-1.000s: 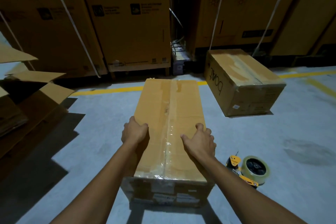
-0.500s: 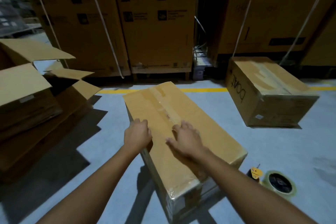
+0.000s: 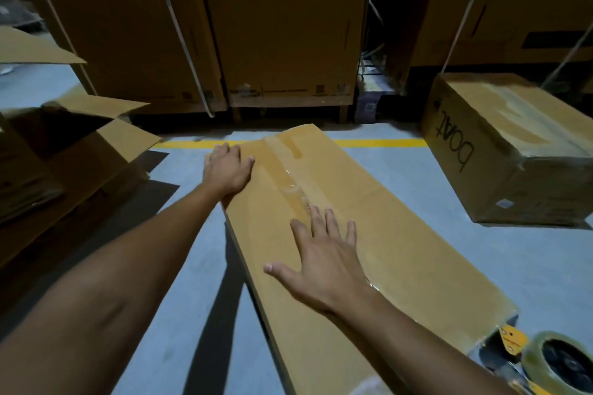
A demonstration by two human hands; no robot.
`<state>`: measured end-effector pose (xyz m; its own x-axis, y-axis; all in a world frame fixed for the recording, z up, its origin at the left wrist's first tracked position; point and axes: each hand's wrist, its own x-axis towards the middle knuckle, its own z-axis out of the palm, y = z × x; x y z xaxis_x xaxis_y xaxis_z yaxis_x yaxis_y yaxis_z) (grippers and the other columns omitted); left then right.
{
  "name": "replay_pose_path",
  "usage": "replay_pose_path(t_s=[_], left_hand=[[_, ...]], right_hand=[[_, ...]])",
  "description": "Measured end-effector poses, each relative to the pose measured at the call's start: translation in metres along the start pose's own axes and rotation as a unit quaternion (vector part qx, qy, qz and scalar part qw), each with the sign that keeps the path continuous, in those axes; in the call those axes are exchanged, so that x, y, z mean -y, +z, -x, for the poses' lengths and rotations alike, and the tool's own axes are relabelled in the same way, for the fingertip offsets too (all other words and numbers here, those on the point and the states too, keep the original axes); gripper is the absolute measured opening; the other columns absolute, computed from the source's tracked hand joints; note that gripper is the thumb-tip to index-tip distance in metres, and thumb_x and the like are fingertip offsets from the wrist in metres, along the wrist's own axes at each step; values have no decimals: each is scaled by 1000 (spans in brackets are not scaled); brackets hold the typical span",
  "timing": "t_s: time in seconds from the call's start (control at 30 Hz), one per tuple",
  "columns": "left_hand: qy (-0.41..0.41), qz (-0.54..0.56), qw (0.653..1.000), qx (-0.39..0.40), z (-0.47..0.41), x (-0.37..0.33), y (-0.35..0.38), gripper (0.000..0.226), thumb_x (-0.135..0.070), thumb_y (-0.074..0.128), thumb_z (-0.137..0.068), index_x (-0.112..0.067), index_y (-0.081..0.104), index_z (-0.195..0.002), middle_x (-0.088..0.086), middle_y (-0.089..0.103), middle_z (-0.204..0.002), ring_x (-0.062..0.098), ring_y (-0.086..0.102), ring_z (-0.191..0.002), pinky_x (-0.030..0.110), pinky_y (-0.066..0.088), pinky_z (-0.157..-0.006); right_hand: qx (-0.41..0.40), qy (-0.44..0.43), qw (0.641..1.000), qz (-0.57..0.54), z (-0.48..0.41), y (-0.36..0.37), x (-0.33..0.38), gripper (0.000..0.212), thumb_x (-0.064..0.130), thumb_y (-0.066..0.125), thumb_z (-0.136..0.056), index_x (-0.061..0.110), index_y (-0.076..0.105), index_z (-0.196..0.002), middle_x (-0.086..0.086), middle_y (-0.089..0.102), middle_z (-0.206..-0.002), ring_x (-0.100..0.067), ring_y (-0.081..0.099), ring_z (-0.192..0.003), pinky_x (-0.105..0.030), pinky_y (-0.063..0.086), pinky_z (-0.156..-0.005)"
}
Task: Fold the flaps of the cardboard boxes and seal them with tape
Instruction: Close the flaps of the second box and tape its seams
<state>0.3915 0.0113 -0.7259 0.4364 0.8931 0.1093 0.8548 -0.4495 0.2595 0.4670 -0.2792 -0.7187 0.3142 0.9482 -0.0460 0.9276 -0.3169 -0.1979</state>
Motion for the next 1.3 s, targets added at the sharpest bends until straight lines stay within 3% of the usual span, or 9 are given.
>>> replay_pose_path(t_s=[0.17,0.4,0.5,0.67,0.8,0.93,1.03,1.13,1.3], left_hand=[[-33,25,999,27,-27,21,-3,69,-60,33,-100,-9,42,-146,20,43,-148,38,33,-138,55,36,-109],[-71,18,995,62,15,52,-28,61,-61,37,-98,-11,51,-131,20,51,-135,39,44,-126,54,43,-99],[-114,5,992,60,57,65,-37,59,-60,35,-100,-13,47,-133,20,49,-136,39,42,-128,55,40,-101],[-179,-11,982,55,142,74,-53,64,-58,28,-102,-11,36,-146,22,39,-147,40,34,-136,57,33,-105],[-215,-11,974,64,202,86,-69,67,-60,33,-100,-9,39,-143,23,44,-143,40,39,-133,55,36,-104],[-291,43,955,31,267,80,-76,69,-58,44,-97,-6,36,-141,24,45,-142,41,42,-131,51,40,-103],[-311,90,945,32,312,63,-76,67,-58,47,-96,-6,36,-136,23,52,-135,40,51,-122,48,47,-95],[-282,137,946,79,344,30,-71,66,-58,47,-96,-6,38,-136,20,59,-131,40,58,-118,44,49,-92],[-250,221,936,110,378,-28,-57,49,-52,44,-100,-12,57,-126,13,67,-119,33,65,-105,37,49,-84]], right_hand=[[21,-10,1000,5,-4,4,-1,109,98,21,-72,34,10,-159,-10,-9,-169,-34,-12,-155,-66,-11,-118],[74,-53,996,23,-11,-2,-24,102,96,10,-75,40,-2,-160,4,-12,-169,-23,-14,-155,-63,-9,-120],[123,-41,991,42,-14,-18,-23,95,91,16,-82,40,-4,-160,7,-14,-168,-23,-16,-155,-69,-8,-117],[181,-50,979,84,19,-20,23,122,94,45,-71,28,-4,-161,-11,-17,-167,-43,-11,-153,-71,3,-117],[161,-104,975,115,47,-26,40,106,65,72,-78,27,14,-159,-17,5,-168,-47,8,-151,-67,23,-116],[143,-180,960,159,70,-41,36,83,45,79,-77,31,38,-147,-7,39,-151,-35,34,-141,-57,40,-105],[107,-135,975,141,92,-48,12,54,24,67,-89,32,49,-139,-4,48,-147,-31,44,-134,-49,44,-102],[30,-50,994,97,113,-43,-7,22,7,54,-94,21,58,-110,-4,58,-119,-31,52,-118,-42,50,-88],[16,151,988,20,133,-15,-5,45,4,47,-96,17,45,-139,-24,25,-156,-49,27,-140,-64,40,-105]])
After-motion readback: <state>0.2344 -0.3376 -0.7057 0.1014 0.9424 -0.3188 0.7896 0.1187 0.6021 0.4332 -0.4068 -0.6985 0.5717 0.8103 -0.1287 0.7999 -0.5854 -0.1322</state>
